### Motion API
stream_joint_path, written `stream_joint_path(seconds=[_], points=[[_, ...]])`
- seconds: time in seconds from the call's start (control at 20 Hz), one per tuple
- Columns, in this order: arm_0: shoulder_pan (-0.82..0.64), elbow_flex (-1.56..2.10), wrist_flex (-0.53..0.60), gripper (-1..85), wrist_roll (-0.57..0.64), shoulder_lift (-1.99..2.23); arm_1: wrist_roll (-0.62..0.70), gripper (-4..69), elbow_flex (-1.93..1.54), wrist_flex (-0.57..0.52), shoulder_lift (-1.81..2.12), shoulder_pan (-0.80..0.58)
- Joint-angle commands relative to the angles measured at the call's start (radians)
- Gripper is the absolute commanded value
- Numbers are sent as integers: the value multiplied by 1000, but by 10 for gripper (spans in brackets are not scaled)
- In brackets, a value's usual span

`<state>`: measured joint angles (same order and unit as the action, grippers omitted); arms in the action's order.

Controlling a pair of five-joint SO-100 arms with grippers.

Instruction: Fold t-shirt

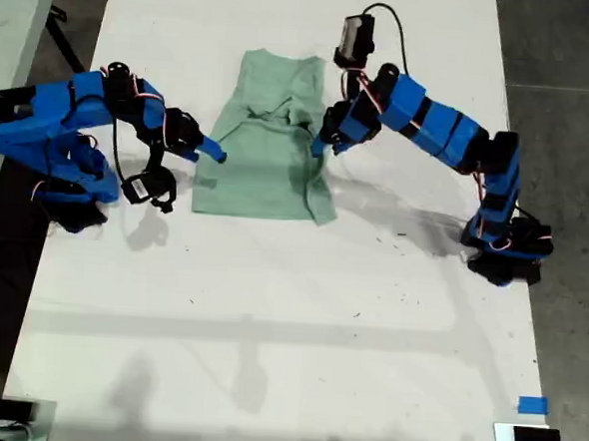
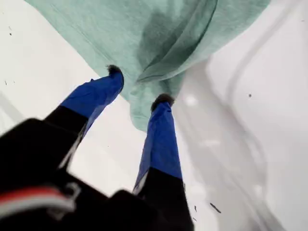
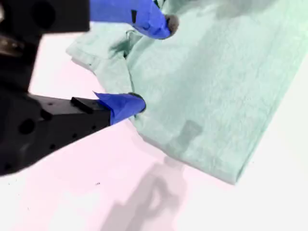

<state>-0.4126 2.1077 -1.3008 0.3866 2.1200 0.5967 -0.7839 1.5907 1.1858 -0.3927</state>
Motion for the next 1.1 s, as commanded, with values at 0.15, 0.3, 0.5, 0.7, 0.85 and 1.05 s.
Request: stream_joint_path(seconds=[0.15,0.3,0.5,0.7,0.85,1.05], points=[[-28,66,52,260,-51,-84,15,171,-118,14,247,3],[-80,98,74,262,-43,-114,11,171,-190,14,319,14],[-132,118,103,261,-23,-147,6,170,-265,14,399,21],[-161,126,166,262,-15,-238,3,169,-313,14,446,23],[-173,110,212,228,-15,-360,3,167,-322,14,463,26],[-169,60,213,7,-15,-495,5,165,-330,14,474,26]])
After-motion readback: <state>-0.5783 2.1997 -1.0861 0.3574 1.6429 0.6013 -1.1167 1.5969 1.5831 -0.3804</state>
